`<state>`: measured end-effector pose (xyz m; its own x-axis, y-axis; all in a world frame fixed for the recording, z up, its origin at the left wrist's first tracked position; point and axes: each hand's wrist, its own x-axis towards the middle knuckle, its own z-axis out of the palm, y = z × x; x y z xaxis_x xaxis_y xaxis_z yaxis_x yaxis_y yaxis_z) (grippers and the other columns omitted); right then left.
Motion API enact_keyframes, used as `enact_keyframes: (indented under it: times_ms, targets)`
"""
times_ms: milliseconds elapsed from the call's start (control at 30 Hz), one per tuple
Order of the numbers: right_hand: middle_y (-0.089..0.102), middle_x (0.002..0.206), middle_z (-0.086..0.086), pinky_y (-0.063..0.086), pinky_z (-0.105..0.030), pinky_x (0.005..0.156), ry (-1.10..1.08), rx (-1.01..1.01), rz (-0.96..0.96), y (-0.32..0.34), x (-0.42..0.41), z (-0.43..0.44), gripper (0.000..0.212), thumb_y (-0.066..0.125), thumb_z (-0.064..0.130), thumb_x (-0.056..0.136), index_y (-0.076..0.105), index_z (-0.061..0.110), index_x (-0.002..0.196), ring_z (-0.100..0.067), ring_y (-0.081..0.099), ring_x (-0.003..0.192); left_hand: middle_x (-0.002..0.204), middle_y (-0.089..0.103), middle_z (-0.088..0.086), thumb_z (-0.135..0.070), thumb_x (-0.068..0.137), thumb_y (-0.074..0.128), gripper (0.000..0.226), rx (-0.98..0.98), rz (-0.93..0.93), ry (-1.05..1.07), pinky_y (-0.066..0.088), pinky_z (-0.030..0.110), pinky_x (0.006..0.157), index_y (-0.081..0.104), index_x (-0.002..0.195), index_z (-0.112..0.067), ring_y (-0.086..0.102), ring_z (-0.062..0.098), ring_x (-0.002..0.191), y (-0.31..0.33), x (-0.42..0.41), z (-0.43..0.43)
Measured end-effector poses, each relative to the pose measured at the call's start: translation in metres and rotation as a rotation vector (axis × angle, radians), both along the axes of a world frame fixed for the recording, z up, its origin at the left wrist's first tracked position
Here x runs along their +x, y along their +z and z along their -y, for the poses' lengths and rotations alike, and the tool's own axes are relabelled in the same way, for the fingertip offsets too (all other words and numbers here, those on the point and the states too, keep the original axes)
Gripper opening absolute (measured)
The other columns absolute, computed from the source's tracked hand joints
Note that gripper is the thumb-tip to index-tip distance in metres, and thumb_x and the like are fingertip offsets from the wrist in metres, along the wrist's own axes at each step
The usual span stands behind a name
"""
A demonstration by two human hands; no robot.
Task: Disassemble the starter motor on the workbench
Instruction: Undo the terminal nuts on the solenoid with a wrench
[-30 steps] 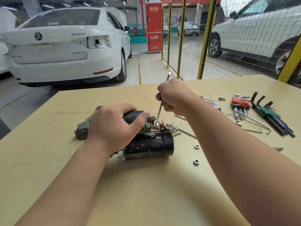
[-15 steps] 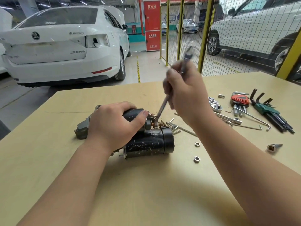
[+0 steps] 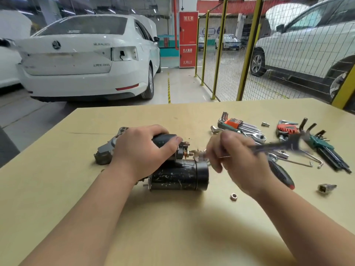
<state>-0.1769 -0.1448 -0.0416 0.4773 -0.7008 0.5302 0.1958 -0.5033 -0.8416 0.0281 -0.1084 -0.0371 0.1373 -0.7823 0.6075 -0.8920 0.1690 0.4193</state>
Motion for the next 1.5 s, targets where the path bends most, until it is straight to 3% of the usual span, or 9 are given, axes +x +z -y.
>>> enact_keyframes:
  times_ms: [200,600,700,767,867,967,1067,1200,1500]
  targets:
    - [0.041,0.043,0.0,0.016,-0.016,0.035,-0.083,0.707,-0.161,0.04,0.03,0.035,0.04,0.037,0.044,0.098,0.037,0.02,0.066,-0.012,0.021,0.033,0.067,0.066,-0.016,-0.068,0.075,0.042,0.047,-0.028,0.014,-0.032,0.047,0.022,0.058,0.071,0.08,-0.032,0.059,0.007,0.066,0.0,0.0,0.0]
    - [0.041,0.047,0.003,0.017,-0.013,0.033,-0.005,0.858,-0.428,0.051,0.054,0.042,0.034,0.033,0.036,0.101,0.035,0.019,0.072,-0.007,0.025,0.033,0.068,0.068,-0.009,-0.064,0.075,0.044,0.047,-0.073,0.028,-0.033,0.051,0.03,0.059,0.073,0.08,-0.027,0.061,0.015,0.065,0.0,-0.003,-0.002]
    - [0.046,0.048,0.0,0.024,-0.017,0.035,-0.06,0.681,-0.309,0.05,0.046,0.034,0.034,0.037,0.035,0.1,0.041,0.017,0.071,-0.012,0.033,0.034,0.067,0.067,-0.01,-0.064,0.074,0.045,0.046,-0.073,0.012,-0.025,0.05,0.03,0.06,0.073,0.079,-0.028,0.06,0.014,0.065,0.001,-0.003,-0.002]
    - [0.052,0.05,-0.005,0.033,-0.023,0.04,-0.077,0.3,-0.287,0.041,0.038,0.017,0.035,0.039,0.028,0.098,0.046,0.015,0.066,-0.017,0.041,0.038,0.068,0.067,-0.011,-0.066,0.072,0.044,0.047,-0.046,-0.005,-0.021,0.051,0.031,0.063,0.072,0.079,-0.03,0.06,0.015,0.068,0.001,-0.002,-0.001]
    - [0.056,0.066,-0.008,0.042,-0.023,0.057,-0.089,-0.445,-0.721,0.008,0.017,-0.011,0.031,0.05,0.018,0.095,0.054,0.011,0.066,-0.02,0.047,0.056,0.07,0.068,-0.011,-0.069,0.069,0.041,0.049,-0.029,-0.022,-0.008,0.05,0.032,0.066,0.071,0.079,-0.031,0.061,0.016,0.07,0.002,-0.001,0.001]
    - [0.06,0.083,-0.011,0.043,-0.025,0.068,-0.059,-0.771,-0.496,-0.016,-0.008,-0.018,0.035,0.04,0.023,0.098,0.059,0.004,0.075,-0.023,0.052,0.071,0.068,0.067,-0.013,-0.069,0.07,0.043,0.048,-0.045,-0.013,-0.032,0.05,0.03,0.063,0.071,0.078,-0.031,0.06,0.012,0.067,0.001,-0.001,-0.001]
    - [0.054,0.058,0.0,0.038,-0.025,0.053,-0.195,-0.301,-0.191,-0.001,-0.012,-0.009,0.034,0.039,0.034,0.093,0.05,0.025,0.061,-0.016,0.048,0.053,0.068,0.066,-0.014,-0.069,0.07,0.041,0.048,-0.029,-0.019,-0.038,0.05,0.03,0.063,0.071,0.079,-0.032,0.059,0.011,0.068,0.002,-0.001,-0.001]
    - [0.044,0.046,-0.004,0.021,-0.02,0.037,-0.071,0.583,-0.115,0.026,0.014,0.021,0.042,0.037,0.035,0.099,0.041,0.02,0.06,-0.015,0.028,0.035,0.067,0.066,-0.013,-0.069,0.071,0.042,0.049,-0.043,-0.008,-0.041,0.05,0.029,0.062,0.072,0.08,-0.031,0.059,0.011,0.067,0.002,-0.001,-0.002]
    - [0.041,0.046,0.004,0.016,-0.016,0.034,0.067,0.79,-0.477,0.049,0.052,0.056,0.039,0.033,0.037,0.101,0.037,0.019,0.066,-0.008,0.025,0.033,0.071,0.07,-0.004,-0.051,0.077,0.055,0.04,-0.285,0.105,-0.085,0.052,0.028,0.058,0.075,0.079,-0.015,0.063,0.016,0.063,-0.006,-0.003,0.0]
